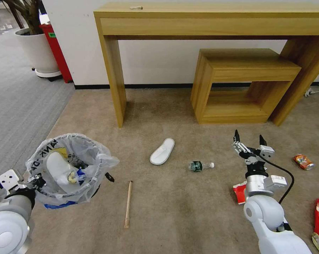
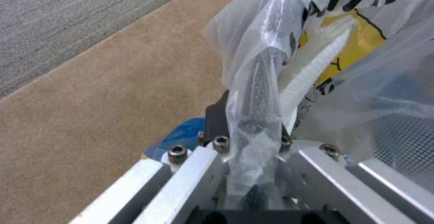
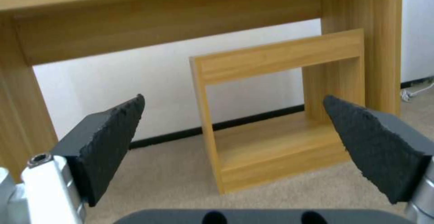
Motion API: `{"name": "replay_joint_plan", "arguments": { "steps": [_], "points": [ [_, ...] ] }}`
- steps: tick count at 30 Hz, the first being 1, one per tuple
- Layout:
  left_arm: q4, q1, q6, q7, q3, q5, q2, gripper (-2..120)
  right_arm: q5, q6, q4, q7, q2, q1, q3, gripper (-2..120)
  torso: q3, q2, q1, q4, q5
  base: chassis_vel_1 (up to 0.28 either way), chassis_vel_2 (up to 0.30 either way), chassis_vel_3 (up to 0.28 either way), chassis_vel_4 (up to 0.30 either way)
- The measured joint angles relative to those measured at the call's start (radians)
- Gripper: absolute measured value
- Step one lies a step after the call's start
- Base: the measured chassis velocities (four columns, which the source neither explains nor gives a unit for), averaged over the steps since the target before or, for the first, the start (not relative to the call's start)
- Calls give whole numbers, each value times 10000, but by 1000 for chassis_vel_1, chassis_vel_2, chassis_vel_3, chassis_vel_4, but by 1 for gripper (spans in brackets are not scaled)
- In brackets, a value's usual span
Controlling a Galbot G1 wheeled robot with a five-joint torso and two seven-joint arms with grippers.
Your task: Pick up the trash bin and place the garbage on the floor into it.
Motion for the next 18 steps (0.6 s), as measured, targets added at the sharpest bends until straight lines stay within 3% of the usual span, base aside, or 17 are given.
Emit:
{"name": "replay_joint_plan", "arguments": {
  "steps": [11, 18],
  "points": [
    [-15, 69, 0, 35, -5, -28, -29, 0, -84, 168, 27, -132, 66, -110, 11, 100, 1, 1, 0, -1, 2, 16, 14, -13, -17],
    [-46, 179, 0, 59, -110, -72, -43, 0, -118, 170, 31, -145, 128, -50, -102, 100, 1, 1, 0, 1, -2, 152, 159, -157, -147]
  ]
}}
